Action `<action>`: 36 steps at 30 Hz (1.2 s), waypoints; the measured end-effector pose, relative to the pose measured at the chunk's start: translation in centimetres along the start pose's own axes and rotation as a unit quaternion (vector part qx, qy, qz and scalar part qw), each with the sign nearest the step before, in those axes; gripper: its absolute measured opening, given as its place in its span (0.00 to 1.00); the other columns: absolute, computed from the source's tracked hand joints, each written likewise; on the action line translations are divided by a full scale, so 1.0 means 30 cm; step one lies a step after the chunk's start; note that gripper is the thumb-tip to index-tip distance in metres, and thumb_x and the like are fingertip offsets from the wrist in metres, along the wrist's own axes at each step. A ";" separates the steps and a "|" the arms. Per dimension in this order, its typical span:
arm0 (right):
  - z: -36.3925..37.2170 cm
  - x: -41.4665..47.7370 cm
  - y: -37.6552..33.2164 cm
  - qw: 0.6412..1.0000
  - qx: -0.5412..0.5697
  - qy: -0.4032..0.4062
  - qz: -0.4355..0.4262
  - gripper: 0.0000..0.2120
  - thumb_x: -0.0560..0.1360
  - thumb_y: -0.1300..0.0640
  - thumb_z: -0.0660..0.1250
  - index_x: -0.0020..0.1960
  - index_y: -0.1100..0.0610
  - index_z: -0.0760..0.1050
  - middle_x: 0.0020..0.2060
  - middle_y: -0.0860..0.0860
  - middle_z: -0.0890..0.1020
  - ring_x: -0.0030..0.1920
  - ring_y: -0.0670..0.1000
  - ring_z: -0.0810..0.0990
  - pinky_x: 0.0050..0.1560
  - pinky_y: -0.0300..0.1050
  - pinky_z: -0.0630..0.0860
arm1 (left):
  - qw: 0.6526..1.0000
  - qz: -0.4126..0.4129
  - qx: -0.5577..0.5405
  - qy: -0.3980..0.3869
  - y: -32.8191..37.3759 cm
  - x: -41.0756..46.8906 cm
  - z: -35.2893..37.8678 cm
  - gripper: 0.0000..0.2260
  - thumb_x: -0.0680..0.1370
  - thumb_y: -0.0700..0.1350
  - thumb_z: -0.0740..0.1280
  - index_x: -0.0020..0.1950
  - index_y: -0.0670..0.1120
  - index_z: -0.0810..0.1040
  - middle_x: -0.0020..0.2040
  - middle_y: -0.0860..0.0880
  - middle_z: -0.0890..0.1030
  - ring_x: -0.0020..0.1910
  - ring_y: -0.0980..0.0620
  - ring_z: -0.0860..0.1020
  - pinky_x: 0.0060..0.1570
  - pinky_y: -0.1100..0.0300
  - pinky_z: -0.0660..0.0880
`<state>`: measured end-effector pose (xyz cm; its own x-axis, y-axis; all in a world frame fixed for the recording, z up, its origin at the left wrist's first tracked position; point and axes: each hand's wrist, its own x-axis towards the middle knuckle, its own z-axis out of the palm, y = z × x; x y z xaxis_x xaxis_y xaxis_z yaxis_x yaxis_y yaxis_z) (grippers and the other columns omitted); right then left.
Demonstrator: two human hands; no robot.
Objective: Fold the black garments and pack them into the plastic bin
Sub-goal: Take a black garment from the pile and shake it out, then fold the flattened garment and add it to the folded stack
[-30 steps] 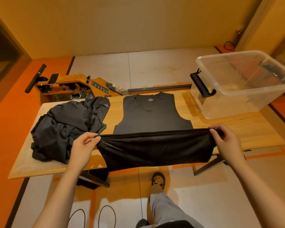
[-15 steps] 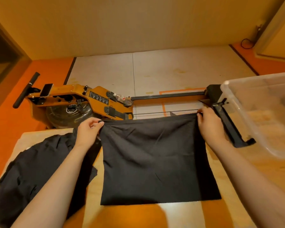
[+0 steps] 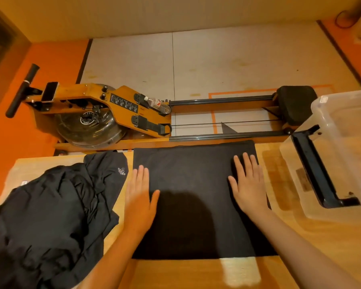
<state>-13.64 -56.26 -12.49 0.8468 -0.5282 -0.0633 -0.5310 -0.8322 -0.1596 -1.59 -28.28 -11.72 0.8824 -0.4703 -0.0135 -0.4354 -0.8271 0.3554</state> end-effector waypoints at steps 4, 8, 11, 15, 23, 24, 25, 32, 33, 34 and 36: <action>-0.001 -0.181 -0.042 0.998 0.012 -0.026 -0.059 0.28 0.80 0.44 0.45 0.77 0.52 0.54 0.77 0.54 0.55 0.77 0.53 0.44 0.76 0.53 0.45 | 0.986 0.131 0.081 -0.060 -0.007 -0.197 0.017 0.27 0.83 0.56 0.49 0.79 0.45 0.55 0.79 0.46 0.54 0.78 0.46 0.49 0.75 0.50 0.50; -0.007 -0.359 -0.036 0.996 0.014 -0.026 -0.084 0.26 0.80 0.44 0.46 0.76 0.52 0.55 0.76 0.53 0.58 0.77 0.53 0.48 0.75 0.49 0.43 | 0.982 0.142 0.087 -0.093 -0.049 -0.334 0.005 0.28 0.83 0.58 0.41 0.79 0.46 0.55 0.79 0.47 0.54 0.78 0.48 0.50 0.75 0.53 0.45; -0.008 -0.460 -0.010 0.998 0.004 -0.031 -0.057 0.27 0.81 0.44 0.45 0.76 0.53 0.56 0.75 0.54 0.60 0.77 0.54 0.49 0.74 0.48 0.42 | 0.978 0.130 0.091 -0.133 -0.066 -0.400 -0.009 0.28 0.82 0.59 0.40 0.77 0.46 0.59 0.77 0.47 0.60 0.77 0.49 0.54 0.74 0.55 0.44; 0.011 -0.580 0.046 0.998 0.000 -0.069 -0.007 0.29 0.81 0.41 0.40 0.76 0.54 0.57 0.75 0.55 0.61 0.76 0.54 0.51 0.74 0.48 0.42 | 0.966 0.122 0.143 -0.175 -0.134 -0.508 0.002 0.28 0.82 0.58 0.47 0.76 0.43 0.60 0.76 0.45 0.64 0.77 0.50 0.49 0.73 0.55 0.43; 0.056 -0.775 0.125 0.994 -0.009 -0.107 0.011 0.37 0.76 0.31 0.32 0.77 0.52 0.50 0.76 0.52 0.52 0.77 0.54 0.47 0.73 0.45 0.35 | 0.964 0.133 0.160 -0.165 -0.200 -0.666 -0.005 0.31 0.82 0.64 0.45 0.78 0.44 0.57 0.78 0.46 0.59 0.78 0.50 0.47 0.72 0.55 0.47; 0.055 -0.802 0.123 0.993 -0.009 -0.116 0.010 0.38 0.76 0.30 0.34 0.77 0.52 0.51 0.76 0.52 0.53 0.77 0.54 0.47 0.73 0.45 0.35 | 0.966 0.132 0.153 -0.162 -0.203 -0.690 -0.003 0.32 0.81 0.65 0.45 0.78 0.45 0.56 0.78 0.47 0.57 0.78 0.51 0.46 0.73 0.55 0.46; 0.060 -0.829 0.127 0.991 -0.009 -0.129 0.011 0.38 0.76 0.29 0.38 0.77 0.52 0.53 0.76 0.52 0.55 0.77 0.53 0.48 0.73 0.45 0.35 | 0.968 0.129 0.143 -0.160 -0.206 -0.717 0.000 0.33 0.80 0.66 0.46 0.79 0.46 0.54 0.79 0.48 0.55 0.78 0.52 0.45 0.73 0.55 0.45; 0.063 -0.960 0.168 0.996 -0.042 -0.060 -0.041 0.29 0.79 0.38 0.50 0.75 0.52 0.59 0.72 0.55 0.67 0.73 0.55 0.60 0.71 0.52 0.55 | 0.978 0.134 0.127 -0.093 -0.187 -0.868 0.010 0.46 0.59 0.28 0.77 0.74 0.45 0.64 0.73 0.45 0.68 0.73 0.48 0.62 0.73 0.52 0.47; 0.063 -0.970 0.172 0.998 -0.031 -0.047 -0.041 0.25 0.79 0.48 0.59 0.75 0.51 0.61 0.70 0.56 0.71 0.71 0.56 0.64 0.67 0.54 0.64 | 0.981 0.126 0.126 -0.072 -0.185 -0.883 0.014 0.48 0.55 0.23 0.74 0.72 0.45 0.67 0.71 0.45 0.71 0.72 0.48 0.65 0.73 0.51 0.47; 0.052 -0.977 0.169 0.998 -0.018 -0.046 -0.032 0.31 0.73 0.60 0.70 0.73 0.51 0.64 0.68 0.57 0.73 0.68 0.58 0.68 0.61 0.55 0.71 | 0.983 0.123 0.128 -0.049 -0.181 -0.895 0.015 0.47 0.54 0.21 0.72 0.71 0.45 0.70 0.69 0.45 0.73 0.70 0.48 0.69 0.74 0.51 0.46; 0.042 -0.991 0.171 0.998 -0.022 -0.052 -0.017 0.44 0.57 0.75 0.76 0.70 0.53 0.72 0.65 0.58 0.76 0.63 0.60 0.73 0.50 0.55 0.77 | 0.984 0.123 0.132 -0.008 -0.171 -0.908 0.014 0.40 0.58 0.20 0.71 0.68 0.45 0.75 0.65 0.46 0.78 0.66 0.48 0.75 0.75 0.50 0.46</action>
<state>-41.52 -44.61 -12.68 0.8618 -0.4814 -0.1601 -0.5010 -0.8572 -0.1192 -23.47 -11.34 -13.56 0.7430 -0.6688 0.0267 -0.6679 -0.7382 0.0951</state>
